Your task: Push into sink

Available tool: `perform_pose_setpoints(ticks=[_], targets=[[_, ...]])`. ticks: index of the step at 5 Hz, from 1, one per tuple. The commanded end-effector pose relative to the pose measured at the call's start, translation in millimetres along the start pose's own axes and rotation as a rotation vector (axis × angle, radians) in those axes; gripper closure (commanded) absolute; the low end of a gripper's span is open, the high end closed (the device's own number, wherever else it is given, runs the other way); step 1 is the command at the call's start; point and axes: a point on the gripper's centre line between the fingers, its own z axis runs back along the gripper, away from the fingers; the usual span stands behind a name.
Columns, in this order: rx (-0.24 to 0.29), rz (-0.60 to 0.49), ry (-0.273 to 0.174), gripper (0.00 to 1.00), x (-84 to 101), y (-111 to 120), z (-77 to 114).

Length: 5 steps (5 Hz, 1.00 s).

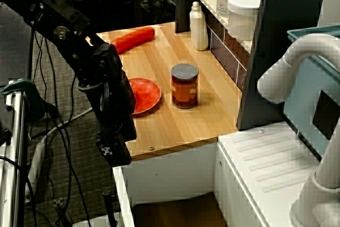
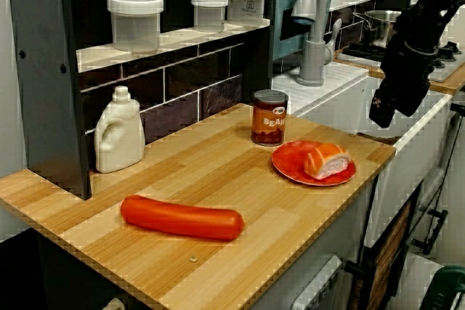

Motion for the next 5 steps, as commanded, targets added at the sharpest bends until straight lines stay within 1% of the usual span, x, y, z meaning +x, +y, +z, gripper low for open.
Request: perform_pose_setpoints(ticks=[1,2,3,4,5], targets=[[0.0,0.0,0.0,0.0,0.0,0,0.0],[-0.071,-0.041,-0.025,0.0,10.9,2,27.6],[-0.083,-0.076,-0.056,0.0,20.6,0,48.5],[-0.031,-0.071,-0.027,0.0,27.0,23,37.1],[0.01,-0.054,-0.03,0.0,33.6,54,32.4]])
